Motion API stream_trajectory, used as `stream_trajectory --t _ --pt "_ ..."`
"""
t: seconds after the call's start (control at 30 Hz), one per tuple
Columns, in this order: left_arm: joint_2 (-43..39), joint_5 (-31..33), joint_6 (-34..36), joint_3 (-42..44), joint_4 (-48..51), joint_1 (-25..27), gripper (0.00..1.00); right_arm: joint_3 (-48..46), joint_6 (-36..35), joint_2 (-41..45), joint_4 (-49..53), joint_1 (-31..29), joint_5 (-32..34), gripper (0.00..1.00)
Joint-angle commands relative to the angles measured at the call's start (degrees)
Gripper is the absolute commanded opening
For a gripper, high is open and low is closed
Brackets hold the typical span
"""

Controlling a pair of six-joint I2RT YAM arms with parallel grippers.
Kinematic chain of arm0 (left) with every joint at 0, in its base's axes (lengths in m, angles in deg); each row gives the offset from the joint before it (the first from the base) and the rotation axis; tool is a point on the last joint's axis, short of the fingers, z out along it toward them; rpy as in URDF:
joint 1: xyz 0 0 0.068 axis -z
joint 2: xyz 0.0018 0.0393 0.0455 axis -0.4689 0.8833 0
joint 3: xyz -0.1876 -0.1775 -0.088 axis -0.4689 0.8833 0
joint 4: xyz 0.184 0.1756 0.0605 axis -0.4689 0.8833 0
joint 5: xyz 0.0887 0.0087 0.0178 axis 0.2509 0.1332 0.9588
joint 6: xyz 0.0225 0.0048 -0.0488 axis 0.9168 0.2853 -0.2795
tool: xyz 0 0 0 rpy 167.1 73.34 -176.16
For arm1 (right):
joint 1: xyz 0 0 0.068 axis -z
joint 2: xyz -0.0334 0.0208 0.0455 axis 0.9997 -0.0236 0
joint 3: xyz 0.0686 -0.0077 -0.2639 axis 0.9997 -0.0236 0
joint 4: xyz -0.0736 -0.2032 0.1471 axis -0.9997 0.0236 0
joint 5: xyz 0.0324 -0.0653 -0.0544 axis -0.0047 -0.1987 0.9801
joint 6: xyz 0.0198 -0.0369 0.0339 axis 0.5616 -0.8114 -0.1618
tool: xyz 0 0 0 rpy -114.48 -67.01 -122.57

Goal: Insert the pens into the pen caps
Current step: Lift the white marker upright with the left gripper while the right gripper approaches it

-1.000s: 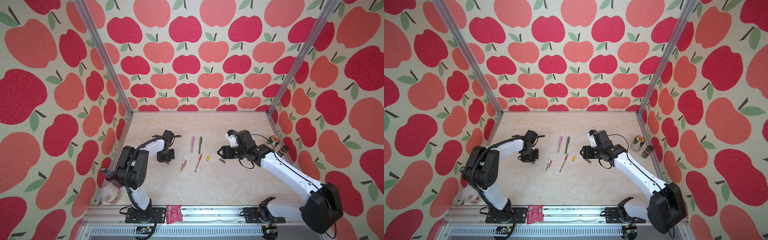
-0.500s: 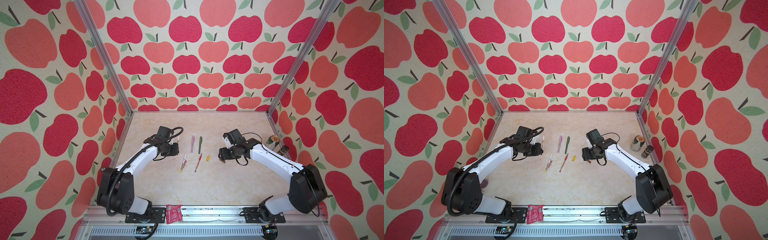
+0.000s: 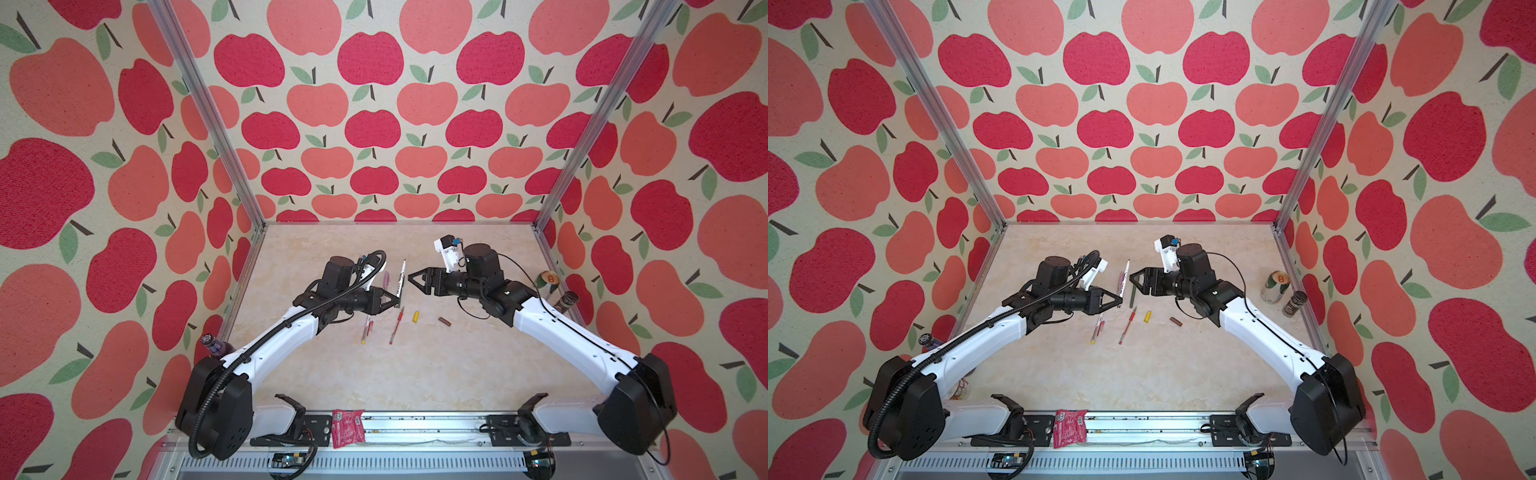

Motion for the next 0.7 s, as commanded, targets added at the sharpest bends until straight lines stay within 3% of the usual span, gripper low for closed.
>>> stream_trajectory --t 0.0,0.33,0.67 --pt "1.28 -2.07 -3.8 1.69 -7.6 0.89 0.0 1.64 1.76 -1.29 -1.49 -1.21 -1.39 0.72" --pt "3.3 -2.23 -3.72 0.31 -6.85 2.77 0.0 2.08 1.51 -2.19 -1.95 -2.06 -0.38 0.66" --pt "3.8 -1.28 -3.8 0.26 -6.65 3.74 0.0 2.71 0.85 -3.92 -1.78 -2.11 0.18 0.34"
